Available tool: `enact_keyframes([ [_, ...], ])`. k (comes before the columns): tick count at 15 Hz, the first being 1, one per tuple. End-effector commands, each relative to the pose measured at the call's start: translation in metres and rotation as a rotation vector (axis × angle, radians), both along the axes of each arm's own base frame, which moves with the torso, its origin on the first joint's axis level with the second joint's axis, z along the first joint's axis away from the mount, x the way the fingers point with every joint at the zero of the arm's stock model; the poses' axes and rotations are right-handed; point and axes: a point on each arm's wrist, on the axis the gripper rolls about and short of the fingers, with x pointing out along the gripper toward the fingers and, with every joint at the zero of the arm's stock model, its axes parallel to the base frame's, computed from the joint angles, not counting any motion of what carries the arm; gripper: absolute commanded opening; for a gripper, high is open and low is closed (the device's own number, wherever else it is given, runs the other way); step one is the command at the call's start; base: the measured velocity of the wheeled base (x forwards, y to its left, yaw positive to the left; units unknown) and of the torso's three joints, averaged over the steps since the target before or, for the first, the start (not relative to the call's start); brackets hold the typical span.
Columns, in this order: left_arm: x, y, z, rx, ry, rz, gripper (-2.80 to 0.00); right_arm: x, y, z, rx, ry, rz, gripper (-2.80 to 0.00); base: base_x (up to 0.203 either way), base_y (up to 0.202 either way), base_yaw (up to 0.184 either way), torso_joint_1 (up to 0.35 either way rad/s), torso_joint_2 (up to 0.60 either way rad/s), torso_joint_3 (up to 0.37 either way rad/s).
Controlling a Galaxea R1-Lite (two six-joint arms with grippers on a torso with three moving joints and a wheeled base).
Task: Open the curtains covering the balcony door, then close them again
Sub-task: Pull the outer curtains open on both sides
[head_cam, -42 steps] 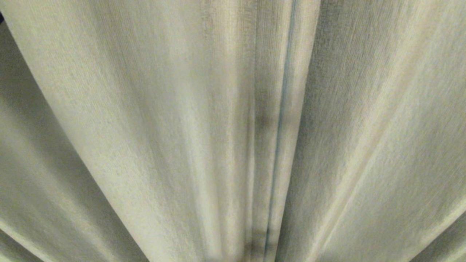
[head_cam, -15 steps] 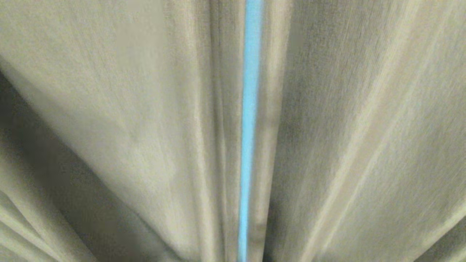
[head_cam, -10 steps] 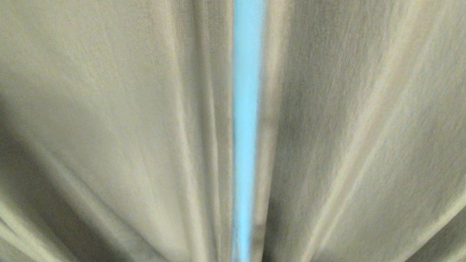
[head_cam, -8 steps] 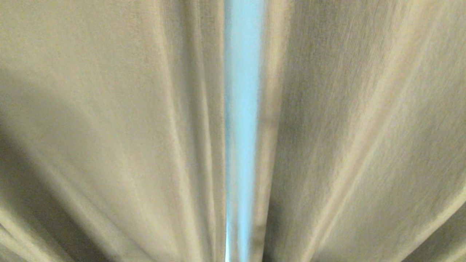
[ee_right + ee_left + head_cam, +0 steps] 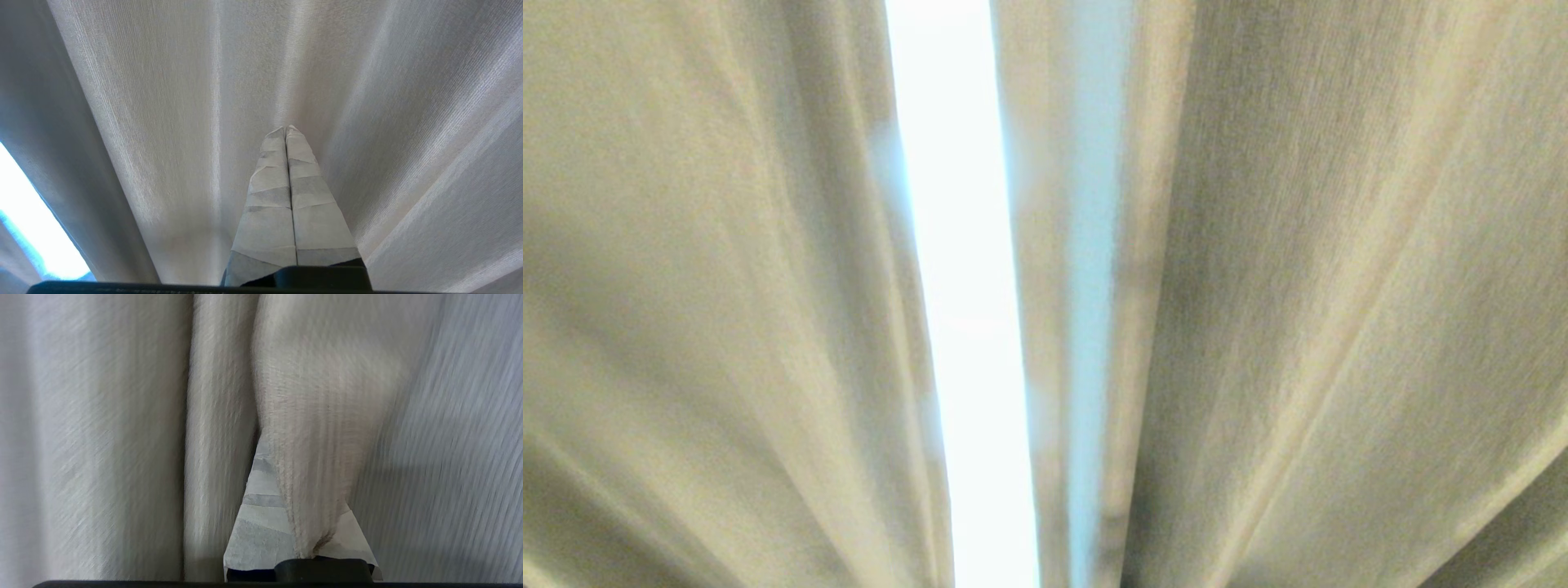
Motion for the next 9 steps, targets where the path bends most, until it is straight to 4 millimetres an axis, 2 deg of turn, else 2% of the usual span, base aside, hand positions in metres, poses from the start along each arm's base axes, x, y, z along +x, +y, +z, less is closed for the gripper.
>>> enact_keyframes([
  [1, 0.000, 0.026, -0.020, -0.050, 0.033, 0.040, -2.80, 0.000, 0.000, 0.000, -0.001, -0.001, 0.001, -2.80, 0.000, 0.000, 0.000, 0.000, 0.00, 0.000],
  [5, -0.011, 0.045, -0.030, -0.084, 0.032, 0.078, -2.80, 0.000, 0.000, 0.000, -0.001, 0.000, 0.001, -2.80, 0.000, 0.000, 0.000, 0.000, 0.00, 0.000],
  [9, -0.015, 0.048, -0.031, -0.085, 0.031, 0.091, -2.80, 0.000, 0.000, 0.000, -0.001, 0.000, 0.001, -2.80, 0.000, 0.000, 0.000, 0.000, 0.00, 0.000],
])
